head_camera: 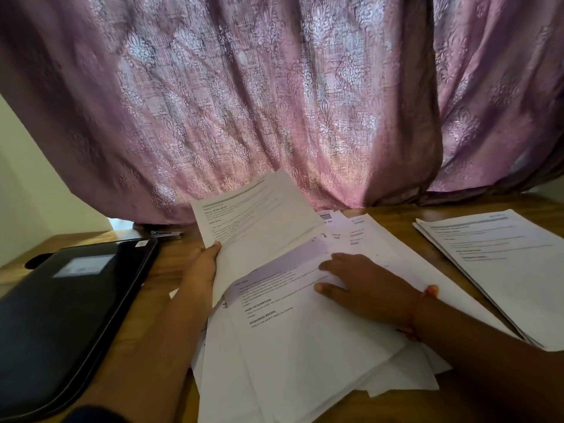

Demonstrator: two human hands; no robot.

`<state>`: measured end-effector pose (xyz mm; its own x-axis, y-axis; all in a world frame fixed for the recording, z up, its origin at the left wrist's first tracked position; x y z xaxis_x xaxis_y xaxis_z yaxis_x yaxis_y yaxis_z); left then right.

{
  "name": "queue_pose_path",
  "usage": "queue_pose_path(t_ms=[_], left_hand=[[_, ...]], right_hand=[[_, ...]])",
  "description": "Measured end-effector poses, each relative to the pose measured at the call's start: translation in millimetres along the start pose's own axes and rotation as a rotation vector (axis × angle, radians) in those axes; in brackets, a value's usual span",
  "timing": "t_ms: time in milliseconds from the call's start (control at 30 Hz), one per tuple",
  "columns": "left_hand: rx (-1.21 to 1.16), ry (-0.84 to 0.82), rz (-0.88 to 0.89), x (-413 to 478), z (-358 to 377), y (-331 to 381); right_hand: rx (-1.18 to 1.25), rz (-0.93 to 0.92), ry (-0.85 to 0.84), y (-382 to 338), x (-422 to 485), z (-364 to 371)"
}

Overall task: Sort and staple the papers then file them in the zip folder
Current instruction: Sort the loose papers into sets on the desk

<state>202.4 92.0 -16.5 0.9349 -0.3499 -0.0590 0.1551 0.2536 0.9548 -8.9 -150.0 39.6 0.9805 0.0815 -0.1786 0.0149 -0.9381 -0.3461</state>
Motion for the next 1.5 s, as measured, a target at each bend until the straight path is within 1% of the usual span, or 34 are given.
queue_pose_path(t_ms=[100, 200, 300, 400, 500, 567, 633, 800, 900, 967, 1033, 1100, 1167, 1233, 1300, 1400, 1500], left_hand=[[-0.035, 0.0, -0.019, 4.0, -5.0, -5.4], [-0.101, 0.021, 0.007, -3.0, 2.9, -1.4], [-0.114, 0.028, 0.036, -2.0, 7.0, 1.3], [-0.097, 0.014, 0.024, -4.3, 10.7, 0.7], [-0.09, 0.019, -0.008, -3.1, 8.4, -2.9], [-0.086, 0.024, -0.02, -1.6, 5.2, -4.4], [-0.094, 0.01, -0.029, -0.4, 4.9, -6.3], [-0.098, -0.002, -0.027, 1.2, 5.1, -6.3], [-0.081, -0.001, -0.035, 1.6, 4.2, -6.1], [-0.057, -0.007, -0.054, 2.9, 2.7, -7.7], [-0.036, -0.015, -0.058, 3.9, 3.0, -6.9], [0.008, -0.007, -0.061, 4.0, 2.7, -4.9], [0.036, -0.009, -0.054, 4.4, 3.1, -3.8], [0.064, -0.005, -0.037, 3.8, 3.6, -2.0], [0.083, 0.005, -0.022, 3.6, 3.6, -0.5], [0.117, 0.021, 0.012, -1.6, 7.2, 5.0], [0.138, 0.028, 0.062, -6.2, 10.2, 10.6]], right_hand=[[0.121, 0.0, 0.055, 0.3, 2.0, -8.3], [0.28, 0.016, 0.126, 0.4, 4.0, -17.6], [0.446, 0.093, 0.182, 10.4, 12.1, -21.0], [0.658, 0.23, 0.149, 19.3, 22.3, -21.2], [0.887, 0.302, 0.098, 20.6, 29.9, -22.0], [0.958, 0.354, 0.095, 21.3, 34.8, -22.3], [0.979, 0.391, 0.105, 23.5, 41.1, -22.0], [0.964, 0.393, 0.134, 23.0, 50.1, -23.4], [1.014, 0.435, 0.172, 27.2, 47.7, -24.3], [0.969, 0.417, 0.227, 33.3, 44.2, -32.3], [0.818, 0.37, 0.27, 41.0, 39.9, -45.9], [0.729, 0.33, 0.367, 48.1, 27.6, -62.3], [0.736, 0.311, 0.509, 60.3, 13.1, -75.4], [0.787, 0.288, 0.55, 72.4, 4.3, -79.9], [0.878, 0.24, 0.452, 77.9, 1.7, -72.0], [0.996, 0.224, 0.223, 81.1, -1.5, -47.9], [0.941, 0.256, 0.049, 82.5, -1.4, -28.5]])
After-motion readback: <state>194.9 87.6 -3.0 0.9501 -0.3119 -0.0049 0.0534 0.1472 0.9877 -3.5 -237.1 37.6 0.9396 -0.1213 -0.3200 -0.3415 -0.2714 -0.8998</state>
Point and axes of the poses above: each hand's wrist, its own x-axis towards the middle knuckle, its own z-axis out of the palm, y = z × x, the point moved 7 cm from there along x, towards the middle knuckle, and after that the axes turned 14 degrees about -y, right-handed, at the moved point
